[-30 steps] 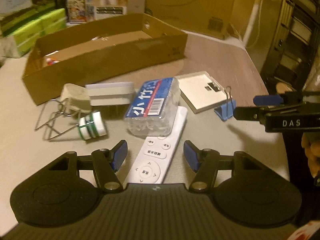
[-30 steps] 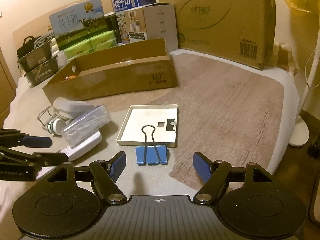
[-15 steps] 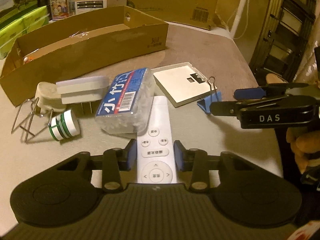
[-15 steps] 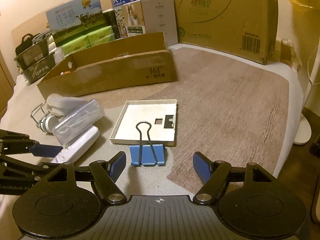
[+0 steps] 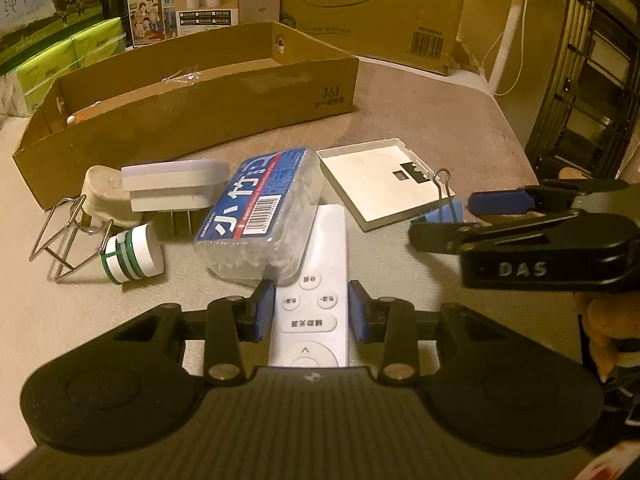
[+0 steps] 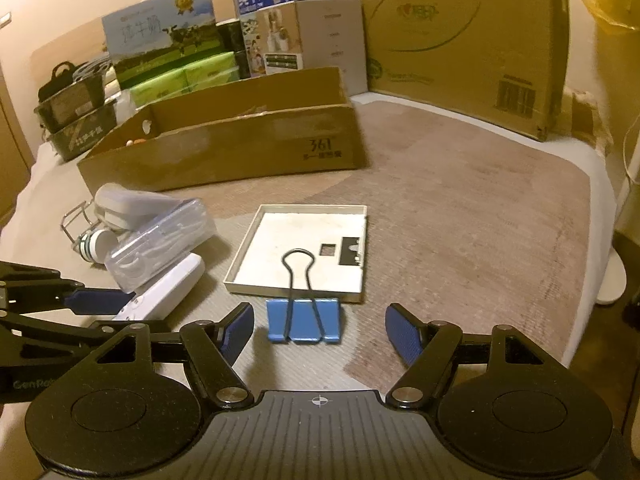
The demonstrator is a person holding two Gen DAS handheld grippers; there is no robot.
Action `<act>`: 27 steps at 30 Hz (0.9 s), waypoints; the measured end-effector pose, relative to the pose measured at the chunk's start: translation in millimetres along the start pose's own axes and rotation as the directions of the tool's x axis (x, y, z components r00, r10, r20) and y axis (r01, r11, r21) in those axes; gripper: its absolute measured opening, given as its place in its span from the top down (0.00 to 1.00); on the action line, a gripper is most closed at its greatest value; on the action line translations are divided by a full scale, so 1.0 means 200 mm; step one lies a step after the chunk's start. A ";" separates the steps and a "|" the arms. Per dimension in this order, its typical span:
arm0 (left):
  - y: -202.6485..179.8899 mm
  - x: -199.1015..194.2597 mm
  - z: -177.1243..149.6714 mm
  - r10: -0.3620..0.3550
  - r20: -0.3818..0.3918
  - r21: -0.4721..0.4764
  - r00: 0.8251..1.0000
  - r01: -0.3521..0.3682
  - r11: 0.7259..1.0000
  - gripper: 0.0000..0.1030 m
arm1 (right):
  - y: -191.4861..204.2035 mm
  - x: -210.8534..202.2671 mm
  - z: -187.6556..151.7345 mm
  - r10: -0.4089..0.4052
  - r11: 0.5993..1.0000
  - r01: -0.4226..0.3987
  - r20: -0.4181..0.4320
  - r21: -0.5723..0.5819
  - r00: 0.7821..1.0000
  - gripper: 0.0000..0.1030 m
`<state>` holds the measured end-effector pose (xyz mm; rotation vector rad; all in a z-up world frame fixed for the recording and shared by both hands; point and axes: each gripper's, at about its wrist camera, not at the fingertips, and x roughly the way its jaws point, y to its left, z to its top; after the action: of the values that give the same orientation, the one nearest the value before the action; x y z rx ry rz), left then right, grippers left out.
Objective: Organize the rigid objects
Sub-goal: 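Grasp the white remote with the left tool while the right tool grasps the blue binder clip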
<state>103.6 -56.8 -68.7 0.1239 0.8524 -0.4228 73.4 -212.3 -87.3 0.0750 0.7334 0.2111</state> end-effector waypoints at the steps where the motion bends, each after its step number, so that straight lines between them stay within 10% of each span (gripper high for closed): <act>1: 0.00 0.00 0.00 0.002 0.002 -0.003 1.000 -0.002 1.000 0.66 | 0.02 0.01 0.00 0.001 1.000 -0.001 0.001 -0.014 1.000 0.29; 6: -0.01 0.00 0.00 0.015 0.010 -0.014 1.000 -0.014 1.000 0.66 | 0.07 0.03 0.00 -0.044 0.996 0.043 -0.005 -0.078 0.999 0.60; 27: -0.12 -0.21 -0.10 0.020 0.024 -0.030 1.000 -0.020 0.999 0.67 | 0.00 -0.24 0.02 -0.038 0.999 0.037 0.034 0.010 0.999 0.61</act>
<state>54.7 -60.9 -50.0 0.0995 0.8331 -0.3920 42.1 -223.2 -53.6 0.0740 0.7010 0.1702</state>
